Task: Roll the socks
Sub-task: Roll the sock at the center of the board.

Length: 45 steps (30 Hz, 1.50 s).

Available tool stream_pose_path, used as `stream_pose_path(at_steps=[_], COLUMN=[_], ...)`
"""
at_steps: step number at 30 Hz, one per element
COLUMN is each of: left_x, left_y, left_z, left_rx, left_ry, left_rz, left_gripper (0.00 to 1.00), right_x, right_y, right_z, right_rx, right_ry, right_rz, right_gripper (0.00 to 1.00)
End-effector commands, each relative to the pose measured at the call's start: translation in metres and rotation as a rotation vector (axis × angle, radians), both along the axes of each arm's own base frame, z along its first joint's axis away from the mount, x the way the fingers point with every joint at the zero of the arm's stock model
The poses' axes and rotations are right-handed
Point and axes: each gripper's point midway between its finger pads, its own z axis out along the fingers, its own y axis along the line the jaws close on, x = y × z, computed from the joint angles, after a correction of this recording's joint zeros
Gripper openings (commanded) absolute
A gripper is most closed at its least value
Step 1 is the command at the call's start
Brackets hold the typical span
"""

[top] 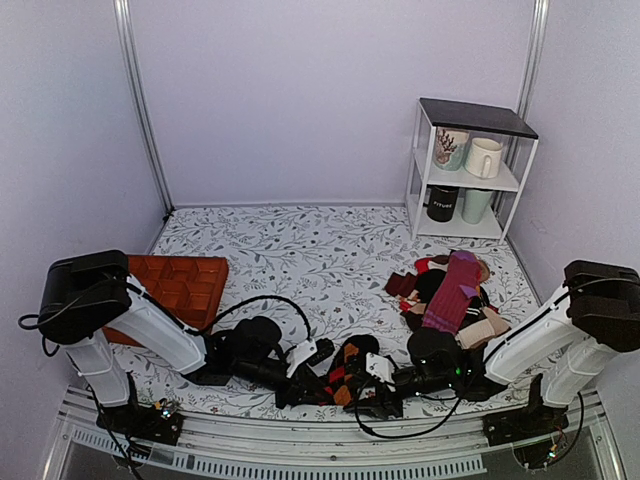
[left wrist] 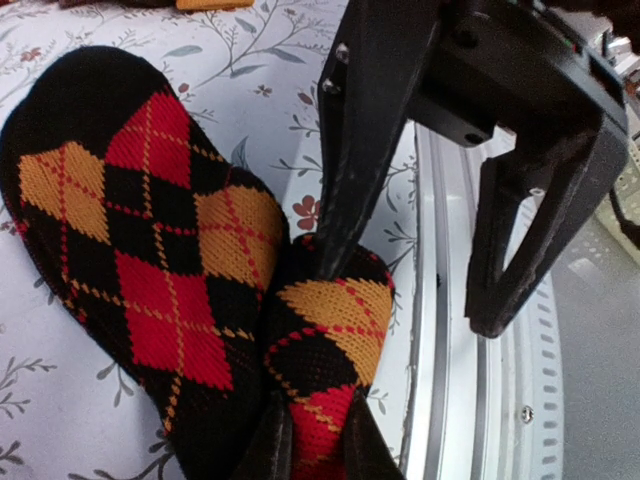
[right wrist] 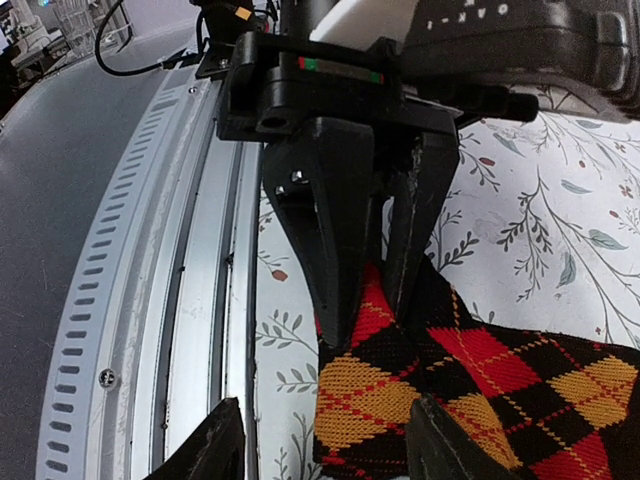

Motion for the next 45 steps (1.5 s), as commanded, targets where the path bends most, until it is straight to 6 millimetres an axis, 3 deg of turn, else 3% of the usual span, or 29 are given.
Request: stream_pose_path(at_steps=[1,12,17,21,27,40,45], left_x=[-0.019,-0.017,-0.016,-0.017,-0.017,-0.016,-0.015], left_y=[0.056,0.054,0.054,0.055,0.054,0.055,0.055], left_z=[-0.069,-0.069,-0.068,-0.070,-0.070,-0.073,-0.071], left_rx=[0.289,0.283,0.282,0.286,0.285,0.293,0.288], left_ry=[0.114,0.113,0.112,0.118,0.119,0.121,0.111], left_rz=[0.018,0.020,0.024,0.021,0.019,0.020,0.025], left_gripper=[0.00,0.00,0.00,0.00,0.00,0.00,0.00], right_x=[0.003,-0.010,-0.003,0.004,0.007,-0.007,-0.015], right_y=[0.007,0.009,-0.006,-0.017,-0.012,0.013,0.003], right_z=[0.002,-0.037,-0.051,-0.032,-0.012,-0.022,-0.041], right_rx=[0.030,-0.069,-0.128,-0.069,-0.042,-0.044,-0.100], right_ry=[0.010,0.053,0.085,0.070,0.043,0.080,0.135], right_rz=[-0.010,-0.036,-0.150,-0.212,-0.176,-0.045,-0.060], right_gripper=[0.56,0.53,0.51,0.54,0.56,0.53,0.48])
